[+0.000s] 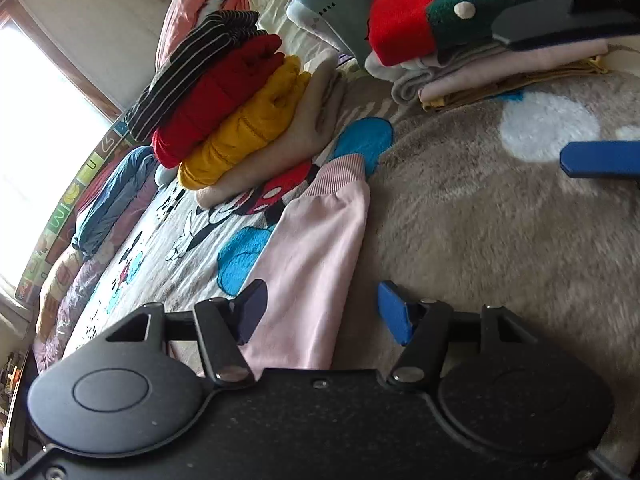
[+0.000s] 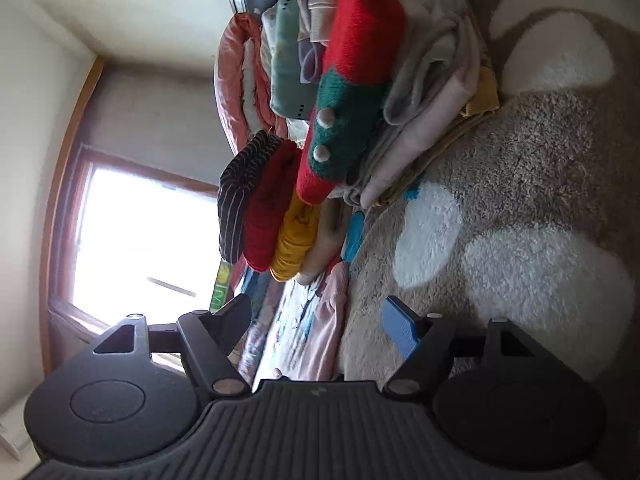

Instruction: Fold clothes

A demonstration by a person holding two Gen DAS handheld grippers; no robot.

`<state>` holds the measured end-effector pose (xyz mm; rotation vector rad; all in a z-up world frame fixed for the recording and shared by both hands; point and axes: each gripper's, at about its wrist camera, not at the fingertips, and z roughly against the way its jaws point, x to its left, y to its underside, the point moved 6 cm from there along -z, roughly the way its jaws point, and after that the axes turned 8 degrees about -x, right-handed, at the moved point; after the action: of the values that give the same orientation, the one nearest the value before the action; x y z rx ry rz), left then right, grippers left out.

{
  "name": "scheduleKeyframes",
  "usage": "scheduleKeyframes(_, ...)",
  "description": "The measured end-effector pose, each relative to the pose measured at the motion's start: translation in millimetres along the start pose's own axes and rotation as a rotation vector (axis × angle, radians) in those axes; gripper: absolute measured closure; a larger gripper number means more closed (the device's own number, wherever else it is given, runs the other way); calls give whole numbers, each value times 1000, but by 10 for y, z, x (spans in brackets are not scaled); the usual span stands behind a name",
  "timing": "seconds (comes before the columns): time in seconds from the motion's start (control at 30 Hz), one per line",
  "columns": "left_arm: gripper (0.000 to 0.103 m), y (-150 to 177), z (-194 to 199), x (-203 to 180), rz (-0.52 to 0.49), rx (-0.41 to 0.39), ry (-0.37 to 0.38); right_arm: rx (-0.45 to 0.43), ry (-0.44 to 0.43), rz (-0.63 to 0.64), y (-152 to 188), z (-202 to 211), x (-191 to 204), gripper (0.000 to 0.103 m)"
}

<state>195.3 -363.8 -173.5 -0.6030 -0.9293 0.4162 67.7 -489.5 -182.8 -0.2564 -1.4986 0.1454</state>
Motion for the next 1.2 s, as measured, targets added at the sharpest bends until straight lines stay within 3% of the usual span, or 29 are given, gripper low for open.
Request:
scheduleKeyframes(0.13,40,-40,-22,-74,-20,-3,-13,-8,-26,-37,-14,7,-13,27)
scheduleKeyframes(0.27,40,-101,-84,-124,-42,-7,-33,-15,-53,-74,-29,14,-26,8)
scheduleKeyframes(0.37,40,-151,-135,-138,-48,-8,-39,-21,-73,-102,-41,20,-35,1)
scheduleKeyframes(0.63,40,-296,-321,-183,-90,-9,-53,-51,-130,-209,-97,43,-96,1)
scheduleKeyframes(0.83,41,-429,-499,-214,-108,12,-66,-50,-137,-206,-107,-11,-90,1)
scheduleKeyframes(1.2,50,-546,-723,-181,-40,64,-74,-63,-172,-241,-142,15,-136,1)
